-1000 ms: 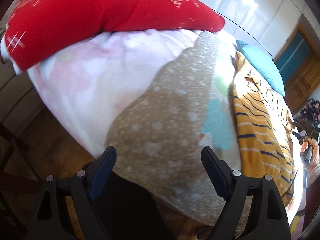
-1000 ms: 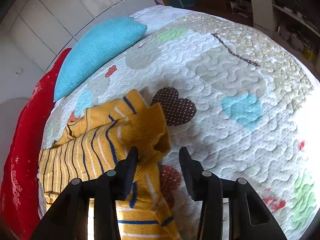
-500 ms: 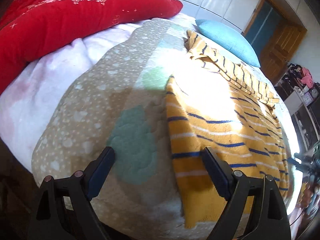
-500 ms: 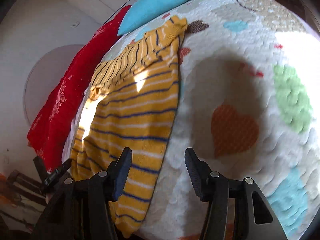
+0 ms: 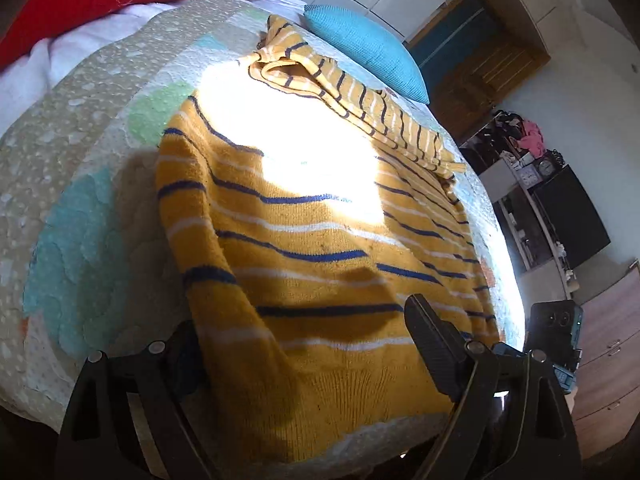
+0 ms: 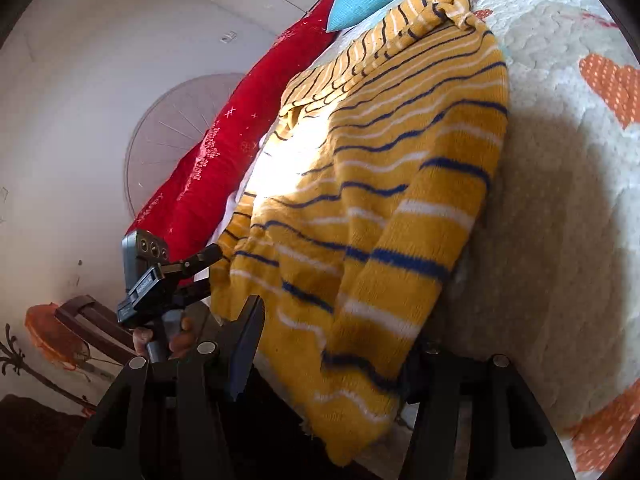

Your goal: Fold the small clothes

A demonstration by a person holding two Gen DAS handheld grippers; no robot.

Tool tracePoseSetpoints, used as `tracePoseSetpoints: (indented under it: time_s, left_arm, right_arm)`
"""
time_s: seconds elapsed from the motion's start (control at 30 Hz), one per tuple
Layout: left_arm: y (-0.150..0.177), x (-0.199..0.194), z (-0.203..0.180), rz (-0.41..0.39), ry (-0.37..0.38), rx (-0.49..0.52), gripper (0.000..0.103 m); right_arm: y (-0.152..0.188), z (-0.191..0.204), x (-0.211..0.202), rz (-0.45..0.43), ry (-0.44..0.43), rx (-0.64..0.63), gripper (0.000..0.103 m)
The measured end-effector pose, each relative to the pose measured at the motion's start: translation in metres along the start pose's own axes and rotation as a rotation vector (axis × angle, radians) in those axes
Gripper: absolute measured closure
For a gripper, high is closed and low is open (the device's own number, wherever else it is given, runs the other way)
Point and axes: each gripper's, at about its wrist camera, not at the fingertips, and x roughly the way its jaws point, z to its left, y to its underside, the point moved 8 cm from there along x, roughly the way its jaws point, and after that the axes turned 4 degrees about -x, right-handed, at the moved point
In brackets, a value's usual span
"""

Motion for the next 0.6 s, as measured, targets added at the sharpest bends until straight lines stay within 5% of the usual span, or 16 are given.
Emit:
tracePoseSetpoints:
  time_s: [0.07,0.13,0.17,0.2,0.27,0.6]
  left_arm:
    - [-0.001,0.005,0.000,0.005,-0.078,0.026,0.031]
    - [-0.006,0.009,0.005,0.012,-0.161,0.028,0.063]
    - [-0.007,0.011,0.007,0.020,-0.183,0.012,0.088]
    - [-0.009,0.011,0.008,0.029,-0.173,-0.022,0.091]
    - [-0.009,0.005,0.010,0.021,-0.176,-0.068,0.093]
    - [0.055,-0.042,-0.021,0.023,-0.113,-0.069,0.095]
  right_arm:
    - [0.003,0.002,0.001,-0.024,0.027,-0.019,0.044]
    - [0.001,0.002,0.004,-0.044,0.060,-0.010,0.056]
    - [0.000,-0.001,0.006,-0.049,0.088,0.001,0.074]
    - [0.000,-0.006,0.007,-0.049,0.107,0.018,0.087]
    - [-0.003,-0.014,0.006,-0.061,0.072,0.063,0.090]
    - [0.013,-0.009,-0.068,-0.113,0.079,0.025,0.094]
